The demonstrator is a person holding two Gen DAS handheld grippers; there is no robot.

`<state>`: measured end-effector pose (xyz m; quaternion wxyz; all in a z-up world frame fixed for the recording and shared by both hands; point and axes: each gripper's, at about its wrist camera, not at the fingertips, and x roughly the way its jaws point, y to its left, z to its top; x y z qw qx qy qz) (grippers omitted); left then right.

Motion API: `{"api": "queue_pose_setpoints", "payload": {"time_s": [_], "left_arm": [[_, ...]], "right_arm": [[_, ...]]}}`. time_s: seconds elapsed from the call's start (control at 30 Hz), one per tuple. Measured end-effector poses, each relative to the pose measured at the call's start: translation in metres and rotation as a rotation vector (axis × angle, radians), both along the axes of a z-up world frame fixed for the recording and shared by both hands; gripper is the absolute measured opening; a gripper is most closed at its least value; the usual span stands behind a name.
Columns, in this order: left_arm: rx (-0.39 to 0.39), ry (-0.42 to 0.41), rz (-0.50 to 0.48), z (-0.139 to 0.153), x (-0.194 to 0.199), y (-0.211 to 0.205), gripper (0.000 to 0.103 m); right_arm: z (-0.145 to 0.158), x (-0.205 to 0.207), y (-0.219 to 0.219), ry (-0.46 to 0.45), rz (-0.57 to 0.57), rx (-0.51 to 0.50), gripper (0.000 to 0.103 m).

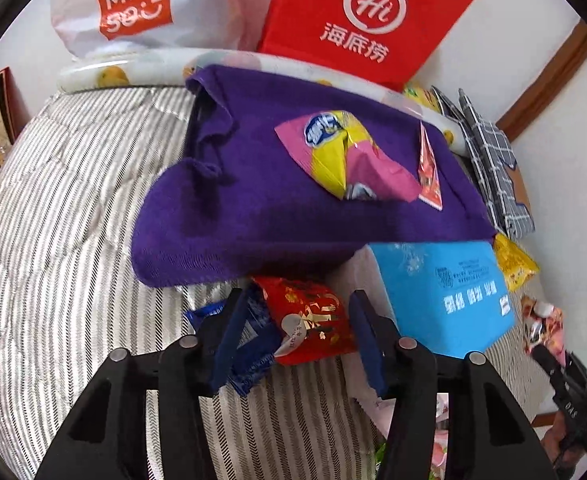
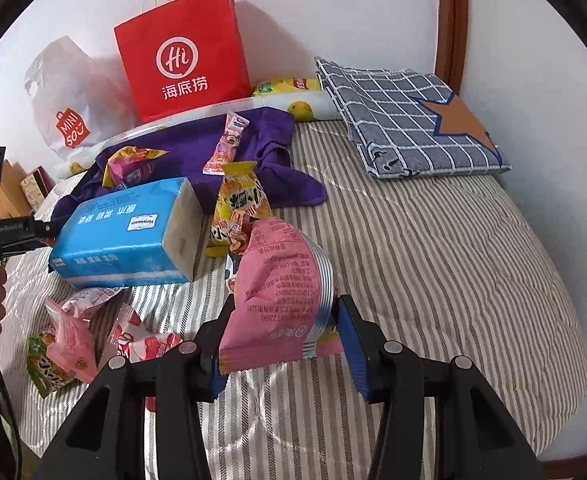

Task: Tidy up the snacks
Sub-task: 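Close left gripper on red-gold snack packet while right gripper holds pink packet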

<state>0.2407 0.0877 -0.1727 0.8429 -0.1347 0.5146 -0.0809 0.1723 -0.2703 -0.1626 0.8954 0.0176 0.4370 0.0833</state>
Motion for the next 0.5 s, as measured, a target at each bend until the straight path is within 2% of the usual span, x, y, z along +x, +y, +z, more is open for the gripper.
{"api": "queue_pose_setpoints", "payload": {"time_s": [0.17,0.33,0.4,0.5], "left_arm": [[0.033,-0.015,-0.013,-0.002,-0.007,-0.005,0.05],[0.111,-0.034,-0.035,-0.003,-0.009,-0.016,0.05],[0.105,-0.046,-0.048,-0.001,-0.011,-0.018,0.037],[0.099,-0.053,-0.054,0.001,-0.017,-0.018,0.037]], "right_arm": [[0.0,0.002,0.007,0.001,0.017,-0.003,0.046],[0.0,0.001,0.011,0.002,0.018,-0.011,0.046],[0.001,-0.001,0.011,-0.001,0.018,-0.007,0.046],[0.004,-0.005,0.011,-0.006,0.016,-0.008,0.046]]}}
